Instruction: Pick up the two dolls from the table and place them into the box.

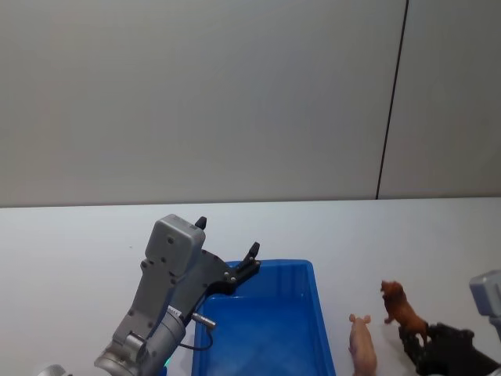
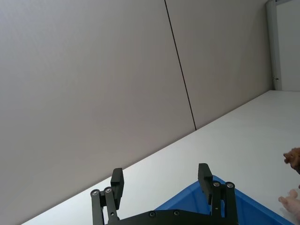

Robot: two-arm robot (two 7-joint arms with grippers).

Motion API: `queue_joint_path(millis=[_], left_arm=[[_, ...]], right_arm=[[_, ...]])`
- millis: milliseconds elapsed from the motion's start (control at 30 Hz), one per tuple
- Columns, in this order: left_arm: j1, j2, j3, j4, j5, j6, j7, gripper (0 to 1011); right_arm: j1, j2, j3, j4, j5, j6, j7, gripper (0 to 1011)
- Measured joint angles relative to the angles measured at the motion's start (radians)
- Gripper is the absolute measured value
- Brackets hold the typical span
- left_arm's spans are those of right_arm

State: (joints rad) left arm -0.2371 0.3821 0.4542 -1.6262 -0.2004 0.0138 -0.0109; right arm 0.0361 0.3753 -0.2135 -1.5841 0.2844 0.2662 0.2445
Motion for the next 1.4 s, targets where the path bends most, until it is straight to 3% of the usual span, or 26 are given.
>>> queue_joint_path(millis=[267, 567, 767, 1067, 1200, 1233, 1400], left_arm=[[0.0, 0.0, 0.0, 0.0, 0.0, 0.0, 0.0, 1001], [0.0, 0.0, 0.0, 0.0, 0.0, 0.0, 0.0, 1001], [0.0, 0.0, 0.0, 0.0, 0.0, 0.0, 0.0, 1001], [0.0, 0.0, 0.0, 0.0, 0.0, 0.0, 0.0, 1001], [0.0, 0.0, 0.0, 0.0, 0.0, 0.0, 0.0, 1001], [0.0, 0.0, 0.0, 0.0, 0.0, 0.0, 0.0, 1001], [0.0, 0.0, 0.0, 0.0, 0.0, 0.0, 0.0, 1001]], right_arm=[[0.021, -0.006, -0.004, -0.039, -0.03, -0.037, 0.02, 279], [0.073, -0.029, -0.02, -0.061, -0.06, -0.046, 0.097, 279], [0.118, -0.056, -0.039, -0.053, -0.078, -0.029, 0.166, 279], [0.201, -0.119, -0.083, 0.013, -0.108, 0.03, 0.279, 283], [0.233, -0.147, -0.104, 0.052, -0.117, 0.048, 0.314, 363], [0.243, -0.156, -0.11, 0.064, -0.12, 0.053, 0.324, 430], [0.264, -0.175, -0.123, 0.091, -0.123, 0.066, 0.343, 559]])
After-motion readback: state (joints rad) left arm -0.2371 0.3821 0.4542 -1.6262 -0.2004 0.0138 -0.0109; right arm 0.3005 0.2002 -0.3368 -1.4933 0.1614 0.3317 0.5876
